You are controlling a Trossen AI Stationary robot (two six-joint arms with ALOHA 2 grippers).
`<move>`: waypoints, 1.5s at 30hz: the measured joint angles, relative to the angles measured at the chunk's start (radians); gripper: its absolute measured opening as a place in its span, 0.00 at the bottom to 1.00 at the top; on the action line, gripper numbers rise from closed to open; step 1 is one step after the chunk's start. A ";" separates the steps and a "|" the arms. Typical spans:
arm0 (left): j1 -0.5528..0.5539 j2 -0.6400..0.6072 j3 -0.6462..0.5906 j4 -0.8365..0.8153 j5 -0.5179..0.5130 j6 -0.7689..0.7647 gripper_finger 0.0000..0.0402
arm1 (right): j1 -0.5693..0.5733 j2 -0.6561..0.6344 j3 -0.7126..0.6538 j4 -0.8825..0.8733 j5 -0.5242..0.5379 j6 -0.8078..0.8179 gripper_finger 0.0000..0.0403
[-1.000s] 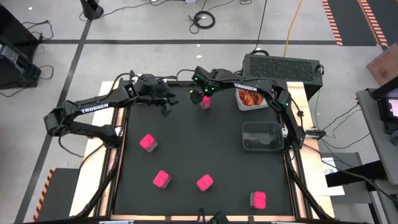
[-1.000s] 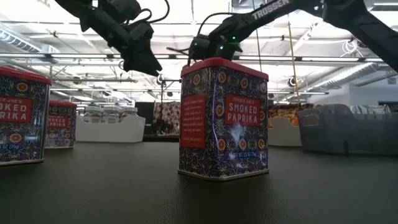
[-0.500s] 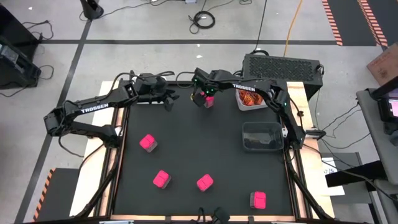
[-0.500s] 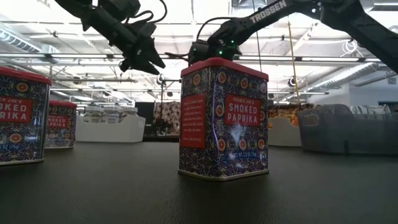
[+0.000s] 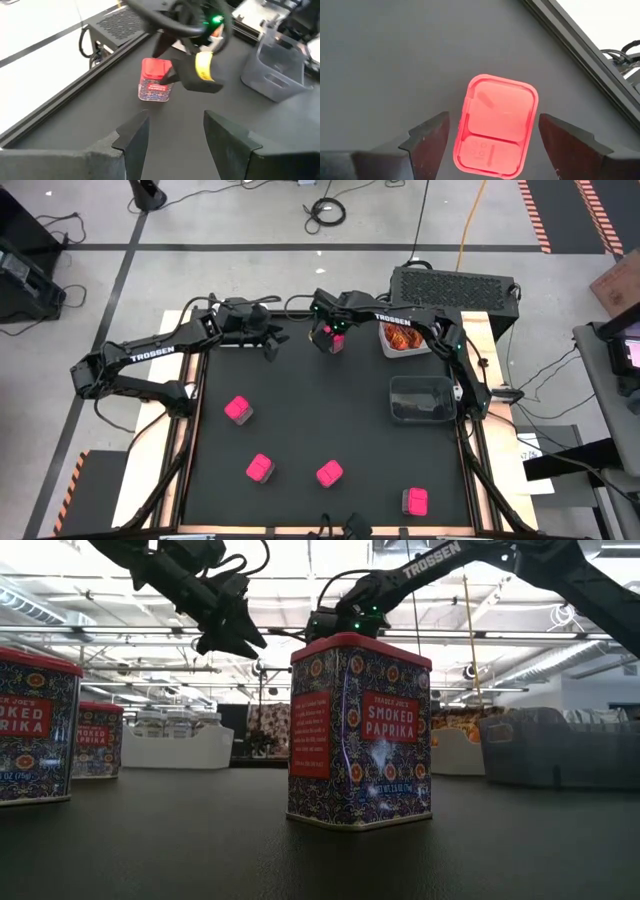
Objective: Sort spices by type
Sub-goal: Put the red seasoning can into the black transparent bin
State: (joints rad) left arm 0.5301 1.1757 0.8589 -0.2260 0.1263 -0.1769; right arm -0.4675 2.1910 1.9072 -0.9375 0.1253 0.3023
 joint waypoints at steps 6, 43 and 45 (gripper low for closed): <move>0.000 0.000 0.000 0.000 0.051 0.085 0.48 | 0.000 0.000 0.000 0.001 0.000 0.063 0.75; 0.000 -0.031 0.000 0.009 0.059 -0.178 0.48 | -0.009 0.054 0.033 0.001 -0.048 -0.105 0.50; 0.000 -0.048 0.000 0.008 0.059 -0.166 0.48 | -0.009 0.054 0.064 -0.040 -0.048 -0.081 0.50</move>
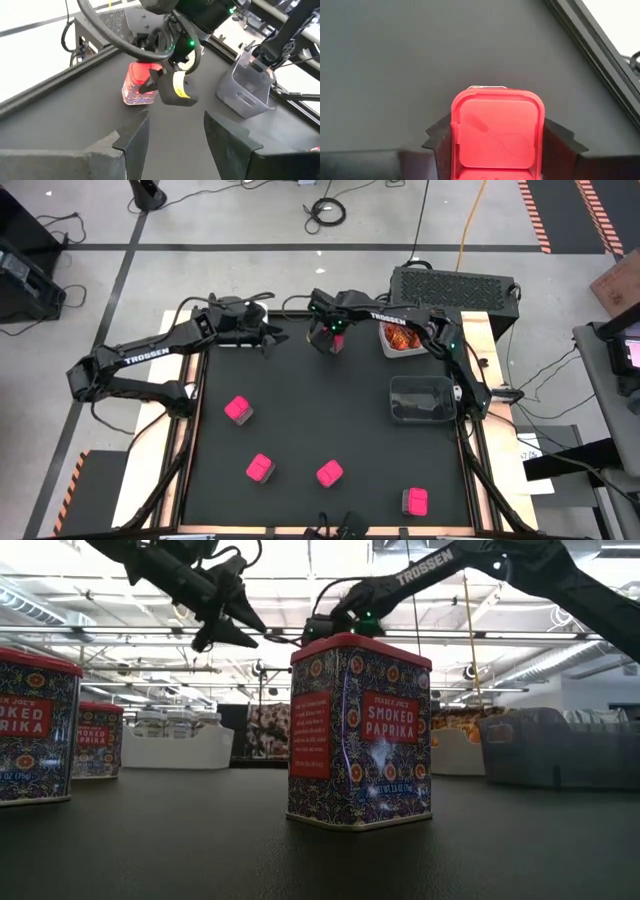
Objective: Sort spices by type
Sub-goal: Put the red seasoning can into the black transparent bin
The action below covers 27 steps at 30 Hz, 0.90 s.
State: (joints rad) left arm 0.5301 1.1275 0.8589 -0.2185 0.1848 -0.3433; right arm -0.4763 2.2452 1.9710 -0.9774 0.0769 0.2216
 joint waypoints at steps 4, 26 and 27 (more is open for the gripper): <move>0.002 -0.043 0.000 -0.011 0.000 0.032 0.48 | 0.004 0.000 0.102 -0.117 -0.001 0.049 0.54; 0.030 -0.117 0.000 -0.052 0.147 0.166 0.48 | 0.205 -0.301 0.330 -0.599 0.198 0.417 0.53; 0.029 -0.117 0.000 -0.052 0.161 0.166 0.48 | 0.217 -0.322 0.323 -0.597 0.212 0.442 0.53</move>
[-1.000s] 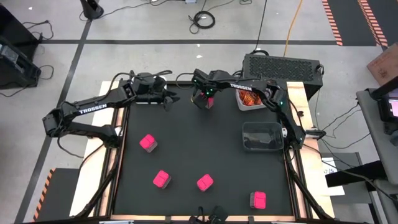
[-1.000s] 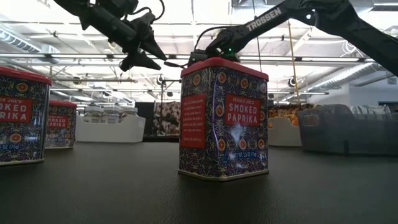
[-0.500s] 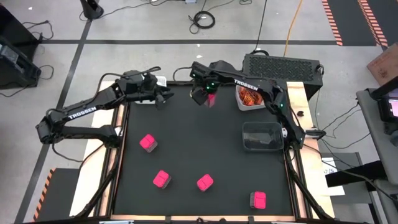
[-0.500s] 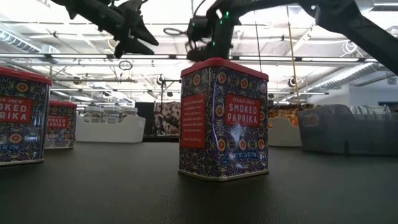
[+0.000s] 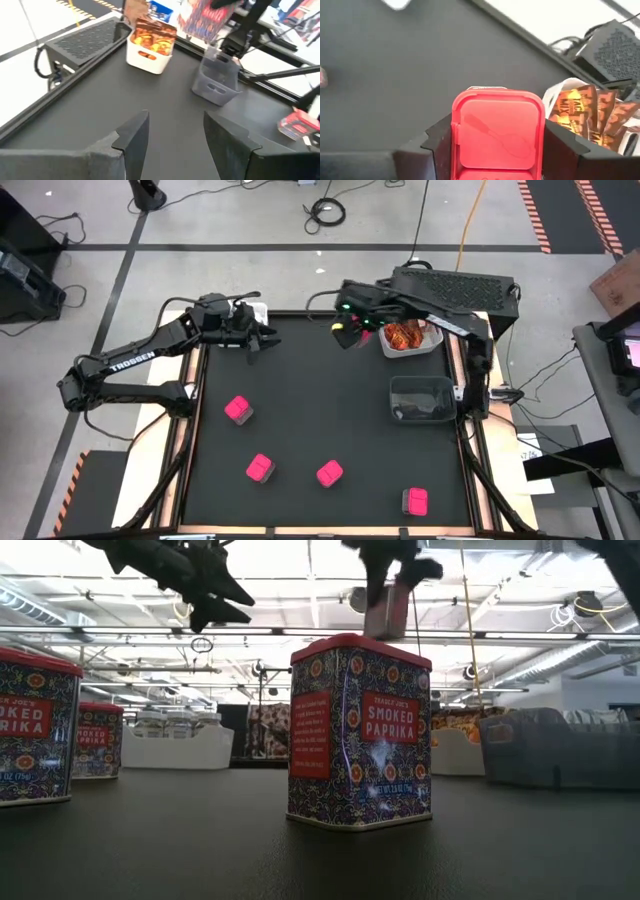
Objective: Sort spices by type
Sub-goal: Put the red seasoning can into the black transparent bin
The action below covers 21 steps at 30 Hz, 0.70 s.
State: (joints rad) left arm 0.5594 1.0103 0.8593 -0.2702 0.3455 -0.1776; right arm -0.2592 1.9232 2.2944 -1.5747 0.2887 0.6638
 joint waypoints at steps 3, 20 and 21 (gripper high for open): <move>-0.001 0.000 0.000 -0.001 0.014 0.000 0.48 | 0.041 -0.078 -0.030 0.003 -0.005 0.076 0.53; 0.004 0.008 0.000 0.002 0.010 -0.023 0.48 | 0.258 -0.533 -0.818 0.006 -0.005 0.722 0.53; 0.004 0.011 0.000 0.004 0.008 -0.027 0.48 | 0.263 -0.546 -0.859 0.009 -0.005 0.749 0.53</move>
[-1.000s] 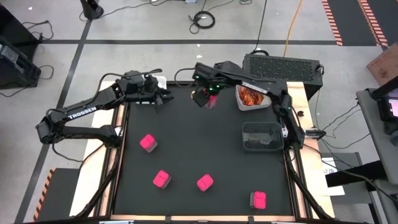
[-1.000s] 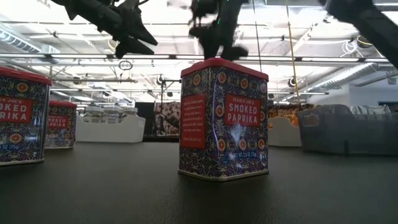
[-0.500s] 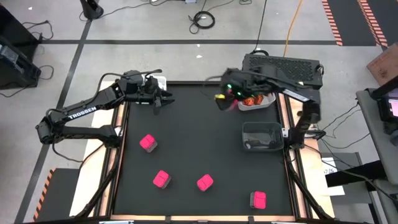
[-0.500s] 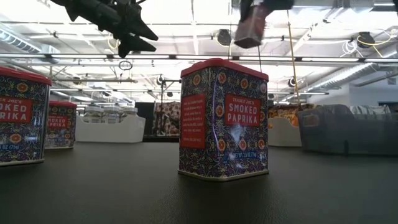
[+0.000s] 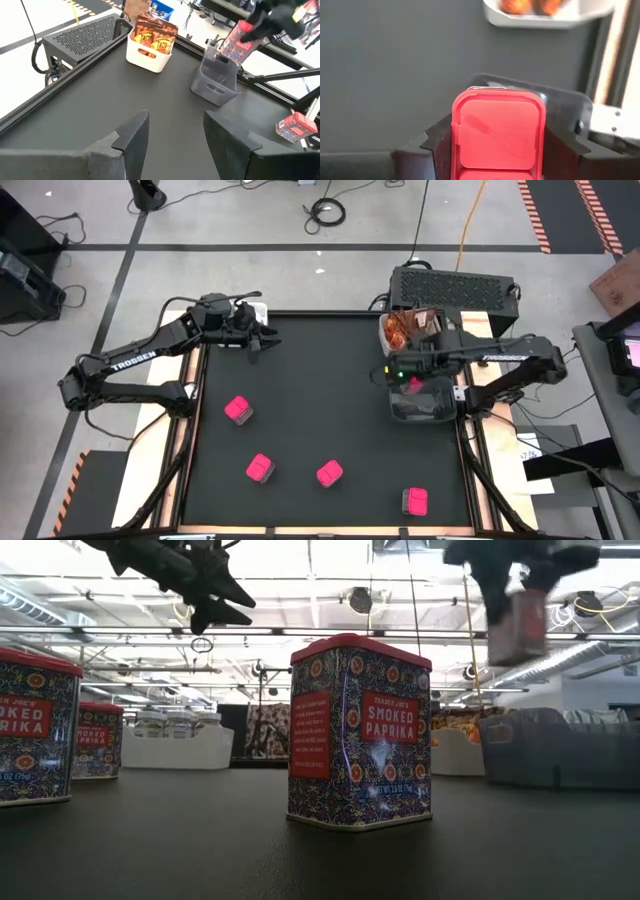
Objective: Sort spices by type
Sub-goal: Put the red seasoning can into the black transparent bin
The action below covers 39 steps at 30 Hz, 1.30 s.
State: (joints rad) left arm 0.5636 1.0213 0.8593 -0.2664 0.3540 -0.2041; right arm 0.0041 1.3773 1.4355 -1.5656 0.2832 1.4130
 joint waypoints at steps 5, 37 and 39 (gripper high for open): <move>0.000 0.018 0.000 0.049 -0.011 -0.042 0.48 | 0.004 -0.039 -0.184 0.073 0.002 0.056 0.53; 0.000 0.032 0.000 0.094 -0.014 -0.109 0.48 | -0.064 -0.027 -0.572 0.536 -0.028 0.077 0.56; -0.004 0.039 0.000 0.041 -0.010 -0.082 0.48 | -0.067 -0.027 -0.572 0.559 -0.042 0.068 0.60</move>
State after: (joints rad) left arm 0.5598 1.0600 0.8593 -0.2259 0.3444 -0.2859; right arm -0.0631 1.3502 0.8635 -1.0068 0.2417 1.4807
